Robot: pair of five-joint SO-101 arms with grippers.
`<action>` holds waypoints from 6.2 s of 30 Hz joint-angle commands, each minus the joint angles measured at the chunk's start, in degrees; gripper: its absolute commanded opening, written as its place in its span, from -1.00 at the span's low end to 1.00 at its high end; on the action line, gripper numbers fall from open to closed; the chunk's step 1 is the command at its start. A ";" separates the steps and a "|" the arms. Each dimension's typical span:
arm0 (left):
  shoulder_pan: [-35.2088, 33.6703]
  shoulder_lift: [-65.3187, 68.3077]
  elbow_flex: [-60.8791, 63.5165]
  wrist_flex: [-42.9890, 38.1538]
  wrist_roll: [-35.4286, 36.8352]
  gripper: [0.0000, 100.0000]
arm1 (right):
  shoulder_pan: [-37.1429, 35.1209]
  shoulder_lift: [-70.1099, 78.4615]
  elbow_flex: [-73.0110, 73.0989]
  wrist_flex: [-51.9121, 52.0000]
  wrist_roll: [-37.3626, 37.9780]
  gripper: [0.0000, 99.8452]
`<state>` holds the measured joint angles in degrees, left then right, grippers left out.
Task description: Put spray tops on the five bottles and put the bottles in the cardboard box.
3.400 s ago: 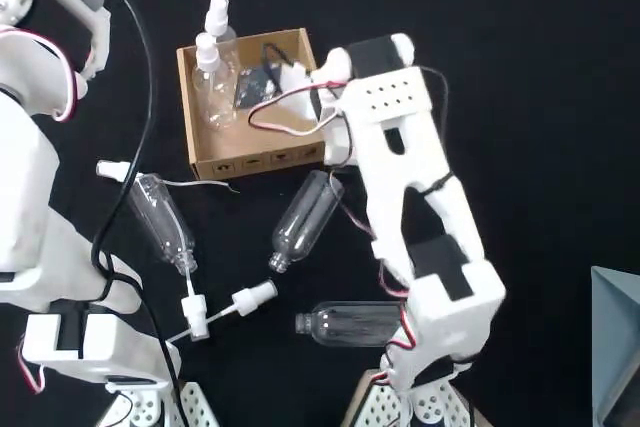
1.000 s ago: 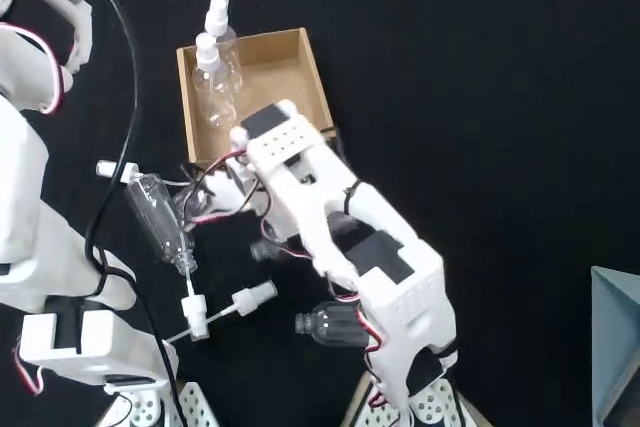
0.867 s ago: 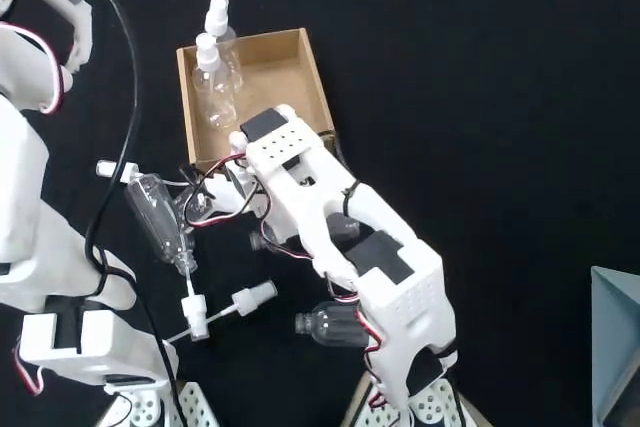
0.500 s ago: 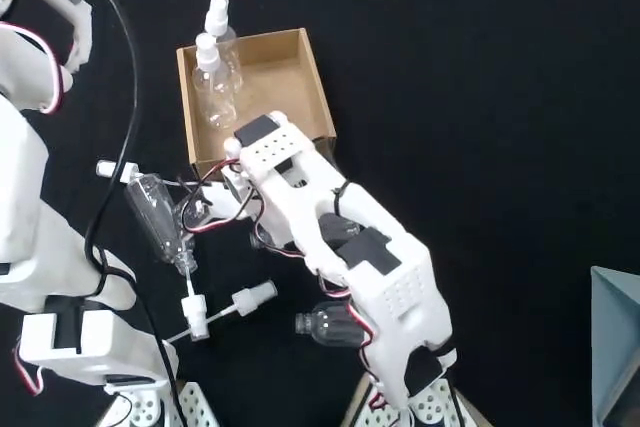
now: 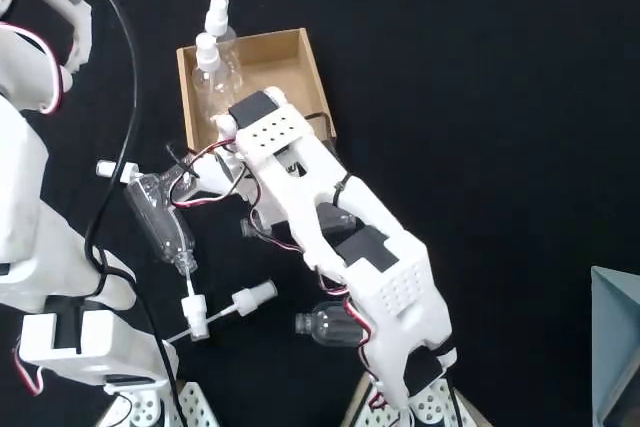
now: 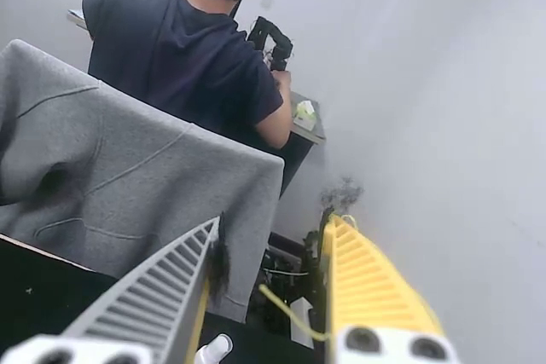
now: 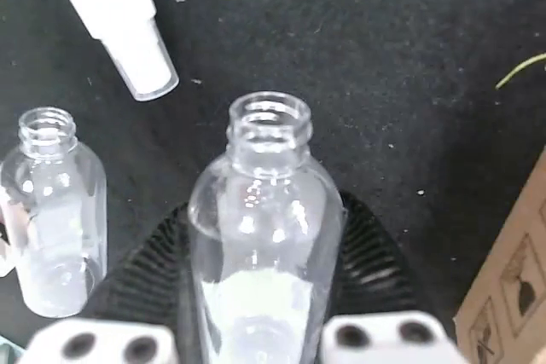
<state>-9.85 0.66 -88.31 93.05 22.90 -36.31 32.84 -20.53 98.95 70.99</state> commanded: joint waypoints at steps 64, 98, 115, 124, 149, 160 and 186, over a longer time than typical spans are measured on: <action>2.15 0.00 -0.92 -0.88 0.26 -0.65 | 23.30 -34.68 -38.20 -9.85 -57.76 -0.91; 1.54 0.00 1.89 2.20 -1.49 -0.65 | 24.53 -34.33 -47.16 -14.86 -63.03 -0.90; -9.27 0.35 20.09 7.65 -1.32 -0.65 | 24.26 -34.24 -46.90 -14.86 -63.03 -0.90; -11.47 -0.09 33.89 7.65 0.26 -0.64 | 24.26 -34.24 -46.73 -14.86 -63.03 -0.90; -11.65 0.53 63.43 7.21 5.98 -0.64 | 24.26 -34.24 -46.64 -14.77 -63.03 -0.90; -11.65 0.62 81.27 -4.84 8.79 -0.64 | 24.18 -34.15 -46.64 -14.59 -63.03 -0.90; -14.73 22.24 72.40 -6.77 12.04 -0.64 | 24.18 -34.15 -46.64 -14.42 -63.03 -0.90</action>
<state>-24.44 20.00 -7.60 84.00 34.07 -14.33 0.92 -64.57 85.93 8.57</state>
